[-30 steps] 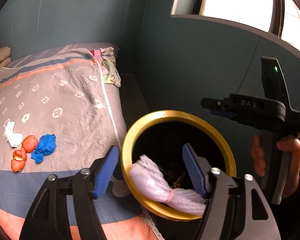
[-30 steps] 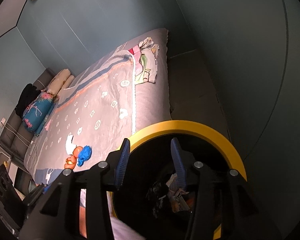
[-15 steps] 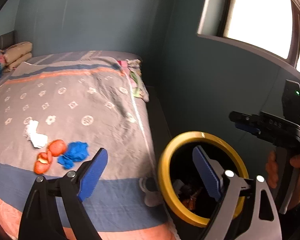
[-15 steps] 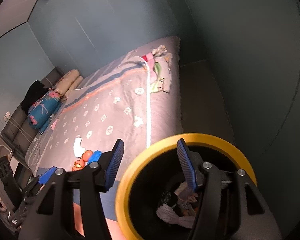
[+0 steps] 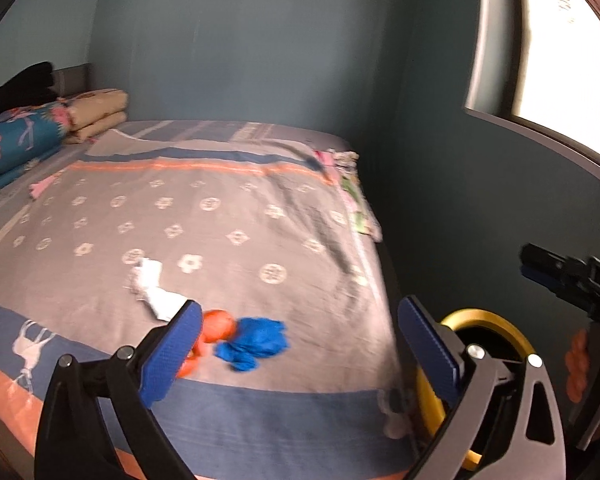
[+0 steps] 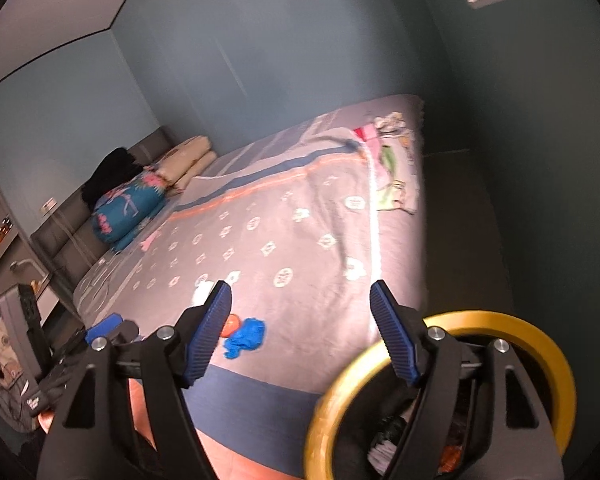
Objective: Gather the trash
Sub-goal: 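Move both tools back toward the tissue, orange peels and blue bag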
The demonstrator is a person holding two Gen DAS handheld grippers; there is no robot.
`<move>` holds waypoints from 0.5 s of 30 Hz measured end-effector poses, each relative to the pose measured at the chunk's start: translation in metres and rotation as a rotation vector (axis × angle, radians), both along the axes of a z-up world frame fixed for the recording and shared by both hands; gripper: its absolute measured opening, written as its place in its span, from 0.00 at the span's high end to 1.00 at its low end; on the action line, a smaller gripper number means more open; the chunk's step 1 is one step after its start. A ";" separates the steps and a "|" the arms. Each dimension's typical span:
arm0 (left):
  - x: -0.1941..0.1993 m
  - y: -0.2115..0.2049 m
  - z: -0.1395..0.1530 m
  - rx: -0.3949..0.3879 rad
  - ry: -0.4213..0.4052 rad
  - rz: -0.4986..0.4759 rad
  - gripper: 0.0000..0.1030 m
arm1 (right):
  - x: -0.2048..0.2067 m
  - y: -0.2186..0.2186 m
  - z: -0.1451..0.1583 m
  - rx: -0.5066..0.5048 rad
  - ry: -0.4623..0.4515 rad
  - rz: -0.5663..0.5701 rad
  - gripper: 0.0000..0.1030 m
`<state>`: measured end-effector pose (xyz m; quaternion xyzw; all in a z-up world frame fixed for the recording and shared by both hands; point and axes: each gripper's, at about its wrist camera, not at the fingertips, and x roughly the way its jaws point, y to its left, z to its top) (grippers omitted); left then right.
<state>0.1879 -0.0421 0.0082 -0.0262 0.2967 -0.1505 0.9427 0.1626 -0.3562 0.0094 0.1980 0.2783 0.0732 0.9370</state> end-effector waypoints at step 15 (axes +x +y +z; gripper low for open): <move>0.079 0.098 -0.022 0.018 0.061 0.243 0.08 | 0.083 0.102 -0.021 -0.057 0.068 0.183 0.33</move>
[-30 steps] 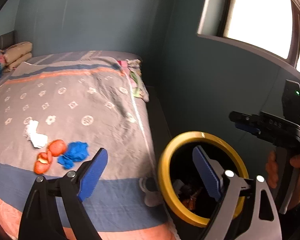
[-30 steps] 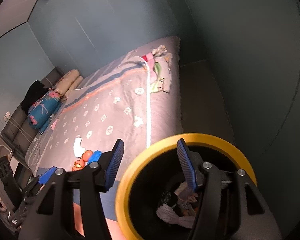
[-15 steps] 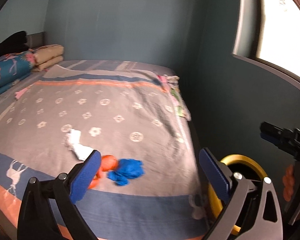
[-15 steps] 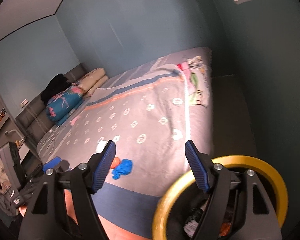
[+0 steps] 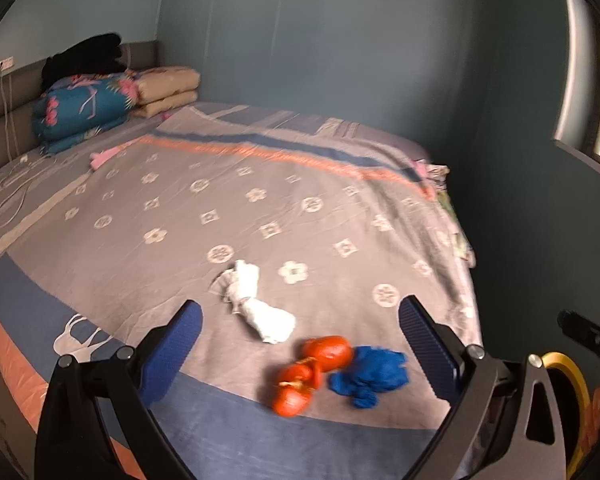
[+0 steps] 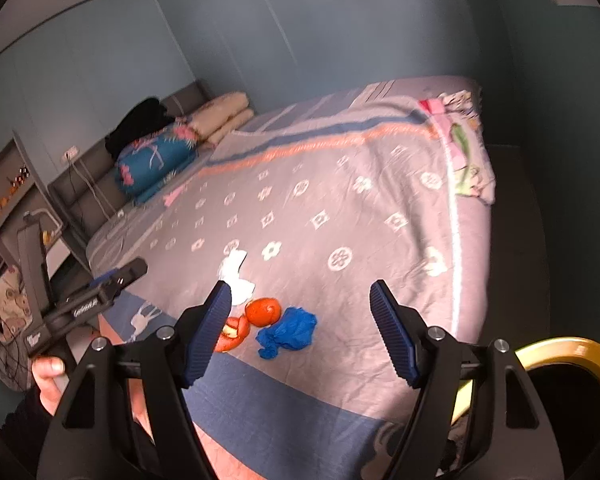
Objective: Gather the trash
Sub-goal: 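Move both tools back toward the tissue, orange peels and blue bag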
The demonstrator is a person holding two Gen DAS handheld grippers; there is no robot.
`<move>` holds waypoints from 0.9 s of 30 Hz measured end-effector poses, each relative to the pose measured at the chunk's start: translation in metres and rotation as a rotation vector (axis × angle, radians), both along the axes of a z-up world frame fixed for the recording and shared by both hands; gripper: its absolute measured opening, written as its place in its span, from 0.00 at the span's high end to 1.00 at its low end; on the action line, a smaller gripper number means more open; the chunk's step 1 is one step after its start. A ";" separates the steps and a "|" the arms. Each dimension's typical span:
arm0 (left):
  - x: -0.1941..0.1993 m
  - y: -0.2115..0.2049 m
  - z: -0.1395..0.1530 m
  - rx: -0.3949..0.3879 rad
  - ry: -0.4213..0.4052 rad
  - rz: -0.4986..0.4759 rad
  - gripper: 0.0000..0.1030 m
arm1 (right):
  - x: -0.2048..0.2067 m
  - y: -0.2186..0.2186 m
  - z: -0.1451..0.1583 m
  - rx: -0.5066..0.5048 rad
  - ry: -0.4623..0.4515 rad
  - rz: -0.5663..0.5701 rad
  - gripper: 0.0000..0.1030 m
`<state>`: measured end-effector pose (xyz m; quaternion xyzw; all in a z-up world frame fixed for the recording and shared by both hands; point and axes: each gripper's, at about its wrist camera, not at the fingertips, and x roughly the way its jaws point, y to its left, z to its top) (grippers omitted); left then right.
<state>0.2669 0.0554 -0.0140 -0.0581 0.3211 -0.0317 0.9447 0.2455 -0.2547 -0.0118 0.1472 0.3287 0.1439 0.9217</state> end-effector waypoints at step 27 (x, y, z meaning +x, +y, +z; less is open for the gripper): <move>0.140 0.058 -0.134 -0.069 0.280 0.148 0.08 | 0.107 0.131 -0.134 -0.304 0.283 0.204 0.33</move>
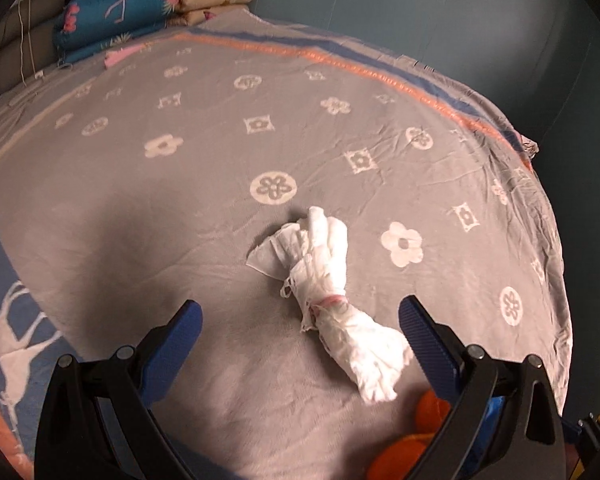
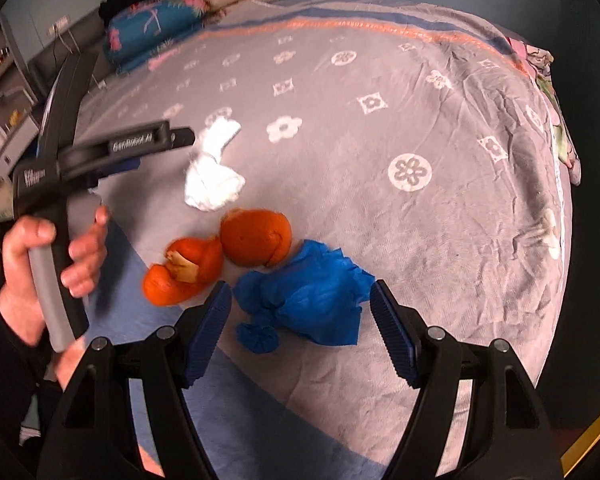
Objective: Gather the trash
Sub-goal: 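Grasp the white tissue with the left gripper while the right grasps the blue plastic bag, then lift and carry the white tissue and blue bag over the yellow-rimmed bin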
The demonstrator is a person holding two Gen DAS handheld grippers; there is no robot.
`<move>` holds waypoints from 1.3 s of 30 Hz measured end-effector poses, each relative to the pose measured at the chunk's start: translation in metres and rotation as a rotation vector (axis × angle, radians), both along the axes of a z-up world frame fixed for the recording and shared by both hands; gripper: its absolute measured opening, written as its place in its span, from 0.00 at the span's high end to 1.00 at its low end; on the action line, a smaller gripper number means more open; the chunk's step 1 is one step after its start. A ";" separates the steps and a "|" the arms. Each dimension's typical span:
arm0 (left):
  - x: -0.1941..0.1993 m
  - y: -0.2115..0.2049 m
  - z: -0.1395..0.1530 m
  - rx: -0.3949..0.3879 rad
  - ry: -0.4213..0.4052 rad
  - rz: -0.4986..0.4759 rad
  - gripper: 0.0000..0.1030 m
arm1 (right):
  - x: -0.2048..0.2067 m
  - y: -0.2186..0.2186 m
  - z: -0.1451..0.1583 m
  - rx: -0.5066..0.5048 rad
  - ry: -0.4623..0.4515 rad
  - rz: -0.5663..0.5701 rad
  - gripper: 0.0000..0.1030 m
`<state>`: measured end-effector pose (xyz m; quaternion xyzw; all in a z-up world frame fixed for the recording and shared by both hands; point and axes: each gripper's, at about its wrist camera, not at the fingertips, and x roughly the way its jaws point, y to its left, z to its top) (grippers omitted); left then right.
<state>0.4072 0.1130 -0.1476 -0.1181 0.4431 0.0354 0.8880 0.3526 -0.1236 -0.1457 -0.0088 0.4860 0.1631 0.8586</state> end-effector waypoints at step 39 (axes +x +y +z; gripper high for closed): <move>0.016 -0.022 -0.019 -0.033 0.021 -0.131 0.85 | 0.030 0.029 -0.034 -0.143 0.079 0.028 0.81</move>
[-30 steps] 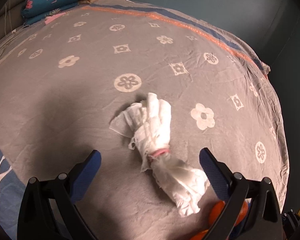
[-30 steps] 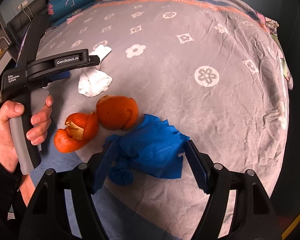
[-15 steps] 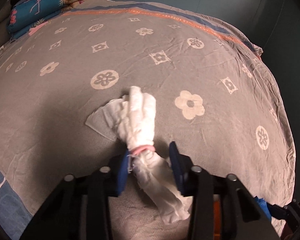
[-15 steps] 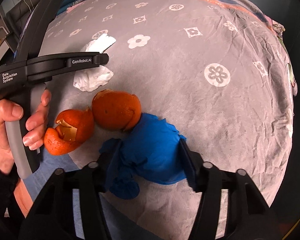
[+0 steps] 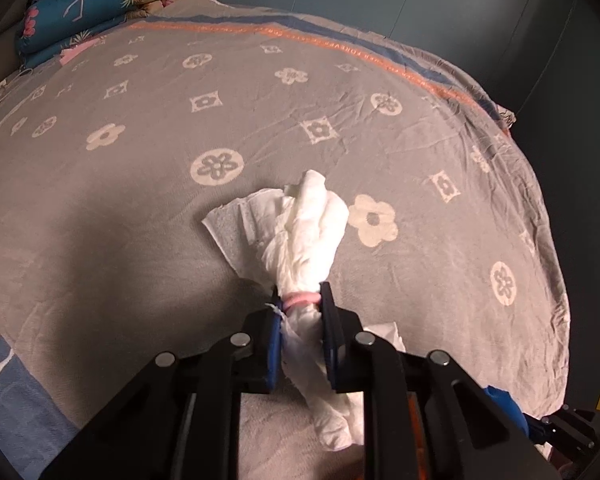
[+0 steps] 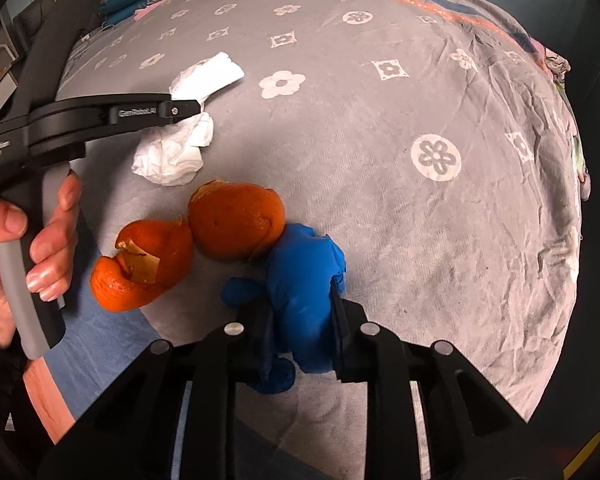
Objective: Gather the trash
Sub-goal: 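Lift and carry the white tissue and blue bag over the yellow-rimmed bin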
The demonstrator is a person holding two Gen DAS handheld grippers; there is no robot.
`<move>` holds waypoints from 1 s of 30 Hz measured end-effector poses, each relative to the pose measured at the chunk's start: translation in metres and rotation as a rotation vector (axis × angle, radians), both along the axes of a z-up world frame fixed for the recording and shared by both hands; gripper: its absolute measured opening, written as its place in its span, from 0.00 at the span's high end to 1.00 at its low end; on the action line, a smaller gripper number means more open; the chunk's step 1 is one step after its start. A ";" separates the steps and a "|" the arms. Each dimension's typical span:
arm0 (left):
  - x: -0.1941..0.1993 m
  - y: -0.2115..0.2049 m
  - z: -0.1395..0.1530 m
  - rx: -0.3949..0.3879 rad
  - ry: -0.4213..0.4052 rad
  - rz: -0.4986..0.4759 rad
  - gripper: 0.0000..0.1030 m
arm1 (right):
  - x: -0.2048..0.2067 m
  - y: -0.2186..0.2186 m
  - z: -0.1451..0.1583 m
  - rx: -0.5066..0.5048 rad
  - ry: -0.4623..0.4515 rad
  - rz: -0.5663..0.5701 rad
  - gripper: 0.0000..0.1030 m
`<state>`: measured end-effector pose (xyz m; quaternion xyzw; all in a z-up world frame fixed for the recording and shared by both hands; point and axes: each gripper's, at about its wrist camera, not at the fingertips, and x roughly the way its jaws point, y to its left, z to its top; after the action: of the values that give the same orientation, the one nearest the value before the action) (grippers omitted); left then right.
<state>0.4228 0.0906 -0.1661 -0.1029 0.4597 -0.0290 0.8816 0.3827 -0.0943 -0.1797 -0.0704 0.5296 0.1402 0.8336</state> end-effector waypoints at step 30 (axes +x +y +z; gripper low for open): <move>-0.099 0.027 0.119 0.001 -0.195 0.046 0.85 | -0.047 -0.018 0.101 0.103 -0.207 -0.059 0.83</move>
<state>0.3243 0.1180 -0.0476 -0.1099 0.3691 -0.0182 0.9227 0.3353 -0.1119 -0.0786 -0.0259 0.4346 0.1348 0.8901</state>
